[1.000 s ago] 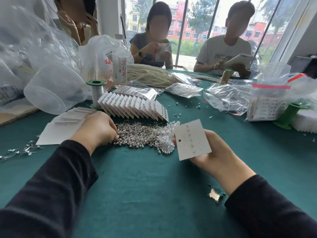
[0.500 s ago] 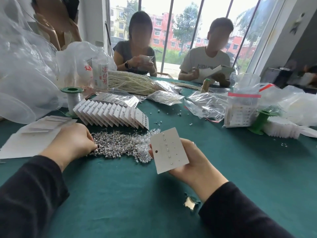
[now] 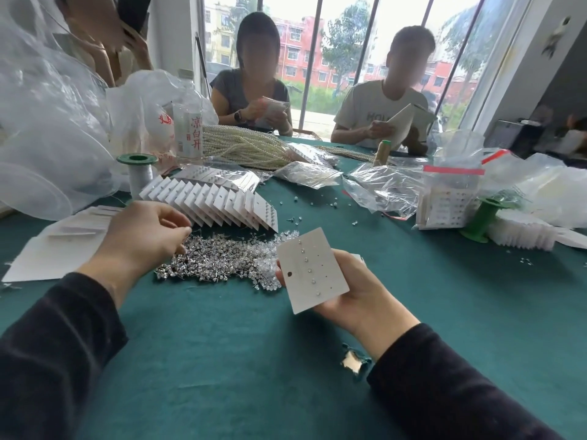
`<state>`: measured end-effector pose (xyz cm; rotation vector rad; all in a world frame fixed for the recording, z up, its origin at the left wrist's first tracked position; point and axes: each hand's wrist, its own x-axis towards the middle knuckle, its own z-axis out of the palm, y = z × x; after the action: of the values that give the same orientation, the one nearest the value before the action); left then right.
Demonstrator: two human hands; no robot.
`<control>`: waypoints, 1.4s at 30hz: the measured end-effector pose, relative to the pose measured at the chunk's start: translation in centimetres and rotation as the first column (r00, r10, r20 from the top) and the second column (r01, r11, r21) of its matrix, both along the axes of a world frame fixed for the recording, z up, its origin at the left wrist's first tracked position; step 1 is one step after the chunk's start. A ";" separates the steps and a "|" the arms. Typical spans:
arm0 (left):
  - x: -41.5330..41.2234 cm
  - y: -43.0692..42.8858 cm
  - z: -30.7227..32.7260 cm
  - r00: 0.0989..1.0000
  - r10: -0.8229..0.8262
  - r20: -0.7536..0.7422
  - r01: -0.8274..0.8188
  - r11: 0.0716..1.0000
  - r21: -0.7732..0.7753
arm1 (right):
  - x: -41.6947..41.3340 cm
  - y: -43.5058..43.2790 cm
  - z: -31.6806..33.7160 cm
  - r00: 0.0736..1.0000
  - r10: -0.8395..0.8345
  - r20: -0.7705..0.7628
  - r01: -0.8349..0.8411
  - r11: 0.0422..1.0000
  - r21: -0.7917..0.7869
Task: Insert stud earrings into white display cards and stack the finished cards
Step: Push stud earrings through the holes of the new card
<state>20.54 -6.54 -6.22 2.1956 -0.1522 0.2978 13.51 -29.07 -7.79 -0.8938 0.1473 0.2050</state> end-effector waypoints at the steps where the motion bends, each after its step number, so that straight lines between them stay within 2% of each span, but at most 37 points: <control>1: -0.1 -0.2 0.0 1.000 -0.004 0.023 0.005 0.999 -0.034 | 0.0 0.0 0.0 1.000 0.004 -0.002 -0.004 1.000 -0.004; 4: -0.6 -1.4 -0.3 0.998 -0.026 0.063 0.028 0.999 -0.034 | 0.0 0.1 0.0 0.999 0.014 -0.031 -0.014 1.000 -0.001; 9: -1.8 -4.2 -0.7 0.985 -0.173 -0.003 0.172 0.978 -0.118 | 0.0 0.0 0.0 0.999 0.003 -0.051 -0.001 0.999 0.043; 12: -2.3 -5.1 -0.7 0.954 -0.286 -0.089 0.246 0.917 -0.314 | -0.1 0.2 0.2 0.999 0.007 -0.040 -0.006 1.000 0.025; 15: -2.8 -5.5 -0.2 0.893 -0.423 -0.154 0.259 0.764 -0.591 | -0.4 0.5 0.5 0.999 0.042 -0.022 -0.042 0.999 -0.004; 17: -3.1 -5.7 0.0 0.871 -0.467 -0.154 0.244 0.683 -0.689 | -0.6 0.8 0.6 0.997 0.080 -0.022 -0.080 0.997 -0.008; 19: -3.5 -6.1 0.1 0.867 -0.479 -0.137 0.253 0.660 -0.707 | -0.8 1.0 0.7 0.994 0.109 -0.030 -0.109 0.994 -0.006; 24: -4.3 -6.5 0.3 0.907 -0.420 -0.028 0.313 0.717 -0.622 | -1.1 1.2 0.7 0.994 0.095 -0.050 -0.092 0.993 0.068; 26: -4.4 -6.5 0.5 0.912 -0.411 -0.008 0.314 0.707 -0.634 | -1.3 1.2 0.7 0.995 0.091 -0.032 -0.089 0.993 0.072; 32: -4.7 -6.8 0.7 0.895 -0.439 -0.075 0.270 0.669 -0.692 | -1.3 1.4 0.9 0.987 0.156 0.032 -0.155 0.987 -0.045; 38: -4.6 -6.6 0.8 0.824 -0.550 -0.135 0.251 0.569 -0.783 | -1.2 1.0 1.1 0.995 0.098 0.020 -0.098 0.995 -0.008; 42: -4.5 -6.7 0.6 0.829 -0.540 -0.149 0.251 0.596 -0.763 | -1.3 1.3 1.1 0.993 0.118 0.019 -0.118 0.993 -0.012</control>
<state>16.02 -13.22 -5.62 1.3223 -0.2709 -0.2952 12.19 -27.80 -6.69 -0.9157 0.0769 0.3052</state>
